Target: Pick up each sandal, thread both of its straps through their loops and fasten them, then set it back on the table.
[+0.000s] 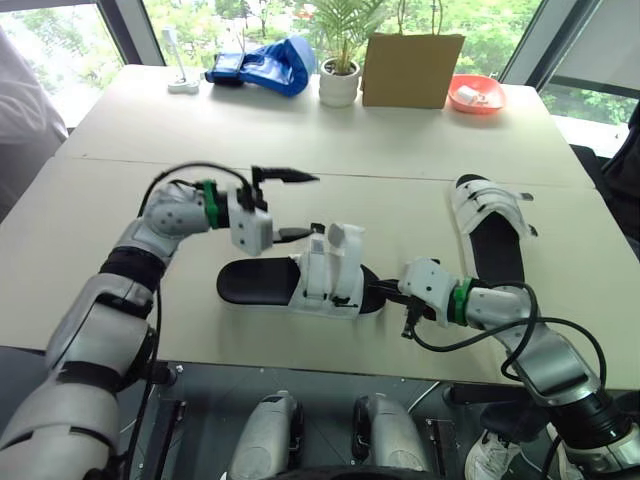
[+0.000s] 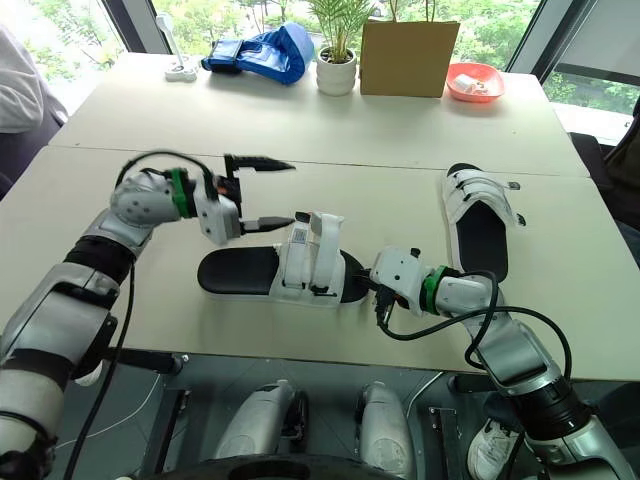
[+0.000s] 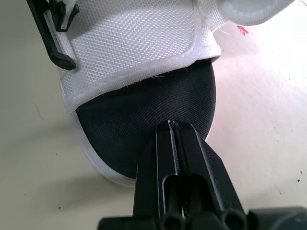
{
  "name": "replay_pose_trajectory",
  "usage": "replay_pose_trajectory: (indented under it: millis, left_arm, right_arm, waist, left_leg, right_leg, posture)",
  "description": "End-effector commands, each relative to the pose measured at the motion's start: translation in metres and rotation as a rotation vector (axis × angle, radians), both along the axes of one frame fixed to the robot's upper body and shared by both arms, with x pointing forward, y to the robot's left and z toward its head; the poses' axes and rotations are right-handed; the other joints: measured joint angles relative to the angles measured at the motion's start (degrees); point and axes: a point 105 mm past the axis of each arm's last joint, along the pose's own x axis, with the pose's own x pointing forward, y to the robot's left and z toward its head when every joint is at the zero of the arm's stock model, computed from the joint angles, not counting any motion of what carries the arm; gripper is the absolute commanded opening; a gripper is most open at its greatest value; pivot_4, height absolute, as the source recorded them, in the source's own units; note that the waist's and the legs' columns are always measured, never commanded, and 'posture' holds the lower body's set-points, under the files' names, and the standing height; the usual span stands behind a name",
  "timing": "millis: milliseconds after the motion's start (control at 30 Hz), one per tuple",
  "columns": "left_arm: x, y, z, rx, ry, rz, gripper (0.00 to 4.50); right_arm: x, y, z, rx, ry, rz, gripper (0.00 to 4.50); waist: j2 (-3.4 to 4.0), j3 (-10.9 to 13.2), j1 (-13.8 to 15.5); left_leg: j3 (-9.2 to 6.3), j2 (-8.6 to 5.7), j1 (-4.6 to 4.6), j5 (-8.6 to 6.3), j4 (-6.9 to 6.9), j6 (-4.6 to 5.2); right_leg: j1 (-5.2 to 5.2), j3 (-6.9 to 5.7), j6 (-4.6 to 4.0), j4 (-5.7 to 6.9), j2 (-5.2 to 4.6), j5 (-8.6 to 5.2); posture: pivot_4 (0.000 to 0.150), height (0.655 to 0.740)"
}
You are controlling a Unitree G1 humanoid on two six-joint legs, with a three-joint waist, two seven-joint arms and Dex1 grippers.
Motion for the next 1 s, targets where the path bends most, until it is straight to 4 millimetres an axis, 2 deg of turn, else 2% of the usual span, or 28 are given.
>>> replay_pose_trajectory:
  millis: [33, 100, 133, 167, 233, 300, 367, 500, 633, 833, 967, 1000]
  left_arm:
    - [0.003, 0.008, 0.037, -0.114, 0.345, 0.057, 4.48]
    - [-0.006, 0.01, 0.036, -0.132, 0.825, 0.091, 4.48]
    - [-0.022, 0.009, 0.033, -0.1, 1.088, 0.065, 4.48]
    - [-0.041, 0.007, 0.031, -0.046, 1.26, 0.022, 4.48]
    - [-0.065, 0.006, 0.028, 0.017, 1.44, -0.023, 4.48]
    - [-0.078, 0.001, 0.014, 0.088, 1.584, 0.009, 4.48]
    - [-0.083, -0.003, 0.006, 0.119, 1.632, 0.035, 4.48]
    - [-0.08, -0.012, -0.006, 0.125, 1.602, 0.072, 4.48]
    - [-0.067, -0.041, -0.037, 0.117, 1.554, 0.137, 4.48]
    - [-0.067, -0.066, -0.046, 0.115, 1.555, 0.101, 4.48]
    - [-0.064, -0.068, -0.053, 0.13, 1.57, 0.136, 2.72]
    - [-0.064, -0.067, -0.055, 0.138, 1.572, 0.143, 2.15]
  right_arm:
    - [-0.004, -0.008, -0.018, -0.04, 0.064, -0.027, 0.0]
    - [-0.005, -0.009, -0.02, -0.046, 0.069, -0.022, 0.0]
    - [-0.006, -0.008, -0.021, -0.048, 0.071, -0.019, 0.0]
    - [-0.006, -0.008, -0.022, -0.05, 0.072, -0.016, 0.0]
    - [-0.006, -0.007, -0.022, -0.049, 0.071, -0.012, 0.0]
    - [-0.007, -0.004, -0.022, -0.046, 0.069, -0.007, 0.0]
    - [-0.007, -0.003, -0.021, -0.045, 0.068, -0.005, 0.0]
    - [-0.007, -0.002, -0.021, -0.045, 0.069, -0.003, 0.0]
    - [-0.007, -0.002, -0.02, -0.047, 0.067, -0.002, 0.0]
    - [-0.007, -0.001, -0.021, -0.049, 0.066, -0.006, 0.0]
    - [-0.006, -0.001, -0.02, -0.047, 0.064, -0.008, 0.0]
    - [-0.006, -0.001, -0.02, -0.049, 0.063, -0.008, 0.0]
  waist:
    - [0.0, 0.0, -0.07]
    - [0.01, 0.0, -0.13]
    - [0.0, 0.0, -0.22]
    - [0.03, 0.0, -0.24]
    - [0.03, 0.0, -0.16]
    - [-0.01, 0.0, -0.05]
    - [-0.01, 0.0, -0.06]
    - [0.0, 0.0, -0.1]
    - [-0.02, -0.01, 0.1]
    - [0.02, -0.01, -0.08]
    - [0.02, -0.01, -0.04]
    - [0.02, -0.01, -0.06]
  left_leg:
    - [-0.01, 0.0, 0.0, 0.0, 0.01, 0.0]
    - [-0.01, -0.01, 0.01, 0.0, 0.0, 0.0]
    - [-0.02, -0.01, 0.01, 0.0, -0.01, 0.0]
    - [-0.02, -0.01, -0.01, 0.0, 0.0, 0.01]
    - [-0.02, -0.01, 0.04, -0.01, -0.08, 0.03]
    - [-0.04, -0.01, 0.07, -0.02, -0.08, 0.04]
    - [-0.04, -0.01, 0.11, -0.02, -0.05, 0.03]
    - [-0.04, -0.01, 0.17, 0.0, -0.08, 0.0]
    - [-0.03, -0.02, 0.24, 0.01, -0.09, -0.03]
    - [-0.02, -0.02, 0.37, 0.01, -0.17, -0.08]
    - [-0.02, -0.02, 0.41, 0.03, -0.18, -0.12]
    - [-0.02, -0.02, 0.43, 0.03, -0.18, -0.13]
  right_leg:
    - [0.01, 0.0, 0.0, 0.0, 0.03, 0.0]
    - [0.03, 0.02, 0.03, -0.01, 0.17, -0.02]
    - [0.04, 0.05, 0.04, 0.0, 0.22, -0.03]
    - [0.03, 0.09, 0.08, 0.07, 0.26, -0.06]
    - [0.04, 0.16, 0.18, 0.07, 0.28, -0.14]
    - [0.09, 0.17, 0.19, 0.0, 0.28, -0.16]
    - [0.13, 0.23, 0.19, 0.01, 0.28, -0.16]
    - [0.12, 0.29, 0.17, 0.04, 0.3, -0.17]
    - [0.24, 0.28, 0.16, 0.01, 0.28, -0.16]
    - [0.3, 0.31, 0.15, -0.01, 0.27, -0.17]
    - [0.35, 0.3, 0.14, 0.0, 0.26, -0.17]
    - [0.36, 0.3, 0.14, 0.0, 0.26, -0.17]
  posture:
    - [0.15, 0.7209]
    - [0.15, 0.7209]
    - [0.15, 0.7209]
    - [0.15, 0.7209]
    - [0.15, 0.7209]
    - [0.15, 0.7209]
    - [0.15, 0.7209]
    - [0.15, 0.7209]
    - [0.15, 0.7209]
    - [0.15, 0.7209]
    - [0.15, 0.7209]
    - [0.15, 0.7209]
